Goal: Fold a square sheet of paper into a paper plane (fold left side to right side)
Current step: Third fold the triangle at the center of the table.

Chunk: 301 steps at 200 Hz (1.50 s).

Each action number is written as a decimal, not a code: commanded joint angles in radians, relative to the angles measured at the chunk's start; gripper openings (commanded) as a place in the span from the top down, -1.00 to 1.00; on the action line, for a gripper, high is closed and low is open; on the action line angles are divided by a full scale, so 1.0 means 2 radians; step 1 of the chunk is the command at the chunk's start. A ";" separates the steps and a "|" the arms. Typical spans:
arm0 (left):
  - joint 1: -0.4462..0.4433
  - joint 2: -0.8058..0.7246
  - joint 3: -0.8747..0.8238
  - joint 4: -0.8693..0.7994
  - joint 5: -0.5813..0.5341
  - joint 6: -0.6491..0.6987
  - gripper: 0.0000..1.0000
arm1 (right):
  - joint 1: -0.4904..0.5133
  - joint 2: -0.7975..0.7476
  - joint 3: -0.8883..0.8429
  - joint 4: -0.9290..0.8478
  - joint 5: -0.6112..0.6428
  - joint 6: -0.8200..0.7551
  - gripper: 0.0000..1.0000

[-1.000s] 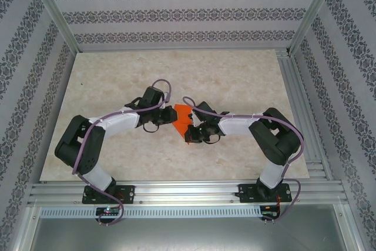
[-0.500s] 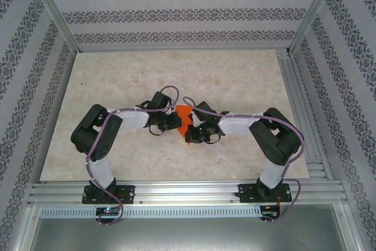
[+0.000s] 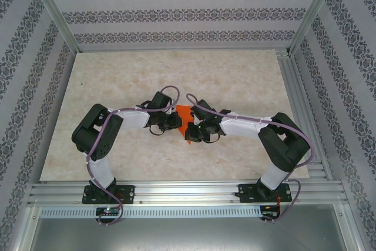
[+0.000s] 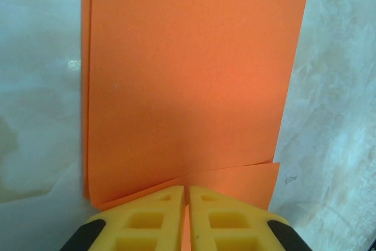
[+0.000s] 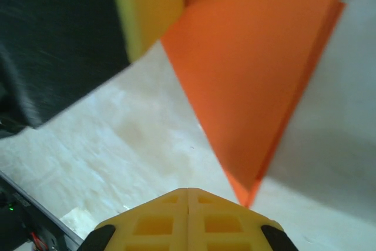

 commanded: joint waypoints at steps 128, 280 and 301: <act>-0.004 0.032 0.001 -0.009 -0.037 0.003 0.78 | 0.002 0.012 -0.068 0.001 -0.007 0.033 0.89; -0.004 0.018 -0.001 -0.014 -0.036 0.003 0.78 | -0.003 0.021 0.038 -0.027 0.024 0.021 0.86; -0.004 0.018 -0.001 -0.015 -0.035 0.002 0.78 | -0.005 0.052 0.052 -0.029 0.030 0.014 0.86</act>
